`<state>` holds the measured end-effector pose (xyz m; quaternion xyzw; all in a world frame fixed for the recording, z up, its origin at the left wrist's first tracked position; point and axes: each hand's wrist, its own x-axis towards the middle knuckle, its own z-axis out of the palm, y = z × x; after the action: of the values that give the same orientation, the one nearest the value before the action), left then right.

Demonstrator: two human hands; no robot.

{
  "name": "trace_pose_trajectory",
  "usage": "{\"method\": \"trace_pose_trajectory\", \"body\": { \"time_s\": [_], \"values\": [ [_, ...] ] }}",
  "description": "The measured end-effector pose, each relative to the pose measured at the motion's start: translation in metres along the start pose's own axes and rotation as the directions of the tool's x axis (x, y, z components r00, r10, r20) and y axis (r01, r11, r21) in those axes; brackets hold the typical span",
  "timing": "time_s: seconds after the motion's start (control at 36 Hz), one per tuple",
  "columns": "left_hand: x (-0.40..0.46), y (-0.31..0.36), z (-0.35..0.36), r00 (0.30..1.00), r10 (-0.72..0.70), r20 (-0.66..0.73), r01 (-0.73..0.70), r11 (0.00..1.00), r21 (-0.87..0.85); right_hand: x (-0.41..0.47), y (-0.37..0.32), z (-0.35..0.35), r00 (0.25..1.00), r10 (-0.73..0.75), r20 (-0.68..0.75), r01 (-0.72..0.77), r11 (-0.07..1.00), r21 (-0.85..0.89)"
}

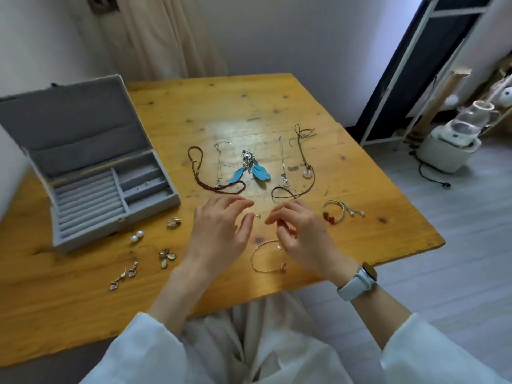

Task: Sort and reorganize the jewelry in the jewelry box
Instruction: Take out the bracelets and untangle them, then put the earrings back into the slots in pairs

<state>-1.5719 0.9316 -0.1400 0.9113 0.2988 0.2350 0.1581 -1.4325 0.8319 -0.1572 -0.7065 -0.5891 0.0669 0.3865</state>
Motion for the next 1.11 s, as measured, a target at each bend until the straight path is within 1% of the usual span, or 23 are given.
{"method": "trace_pose_trajectory", "body": {
  "time_s": [0.14,0.25,0.31,0.39,0.47,0.56,0.61,0.67,0.72,0.81,0.89,1.0,1.11],
  "values": [
    [-0.016,-0.037,-0.037,0.987,-0.114,-0.111,0.119,0.992,0.044,0.032,-0.032,0.03,0.993,-0.056,0.107,0.058,0.998,-0.014],
    [-0.041,-0.072,-0.063,0.957,-0.239,-0.166,0.246,0.969,0.025,0.05,-0.058,0.061,0.971,-0.124,0.205,0.131,0.991,-0.02],
    [-0.056,-0.093,-0.075,0.935,-0.306,-0.178,0.314,0.949,0.017,0.059,-0.073,0.08,0.957,-0.162,0.24,0.172,0.985,-0.023],
    [-0.071,-0.114,-0.081,0.903,-0.39,-0.182,0.397,0.918,0.006,0.069,-0.088,0.103,0.941,-0.223,0.253,0.239,0.97,-0.037],
    [-0.08,-0.128,-0.083,0.879,-0.447,-0.167,0.454,0.891,0.0,0.082,-0.101,0.128,0.922,-0.242,0.304,0.286,0.952,-0.108],
    [-0.082,-0.136,-0.082,0.879,-0.459,-0.128,0.464,0.886,0.016,0.091,-0.11,0.146,0.89,-0.243,0.385,0.347,0.91,-0.228],
    [-0.079,-0.139,-0.08,0.889,-0.449,-0.09,0.454,0.89,0.036,0.093,-0.113,0.154,0.874,-0.259,0.411,0.393,0.875,-0.283],
    [-0.075,-0.142,-0.077,0.898,-0.436,-0.058,0.438,0.899,0.029,0.094,-0.112,0.159,0.865,-0.277,0.418,0.422,0.852,-0.309],
    [-0.071,-0.143,-0.073,0.905,-0.423,-0.03,0.424,0.906,0.0,0.094,-0.111,0.16,0.871,-0.281,0.402,0.419,0.853,-0.312],
    [-0.066,-0.145,-0.065,0.914,-0.404,-0.013,0.404,0.915,0.0,0.096,-0.106,0.157,0.892,-0.264,0.366,0.377,0.882,-0.283],
    [-0.063,-0.146,-0.058,0.929,-0.366,-0.049,0.367,0.93,0.016,0.102,-0.102,0.151,0.916,-0.227,0.33,0.316,0.916,-0.248],
    [-0.061,-0.149,-0.059,0.939,-0.335,-0.075,0.336,0.942,-0.004,0.114,-0.103,0.143,0.933,-0.19,0.304,0.239,0.962,-0.13],
    [-0.056,-0.157,-0.077,0.936,-0.316,-0.155,0.31,0.949,-0.064,0.13,-0.111,0.141,0.94,-0.176,0.292,0.192,0.981,-0.029]
  ]
}}
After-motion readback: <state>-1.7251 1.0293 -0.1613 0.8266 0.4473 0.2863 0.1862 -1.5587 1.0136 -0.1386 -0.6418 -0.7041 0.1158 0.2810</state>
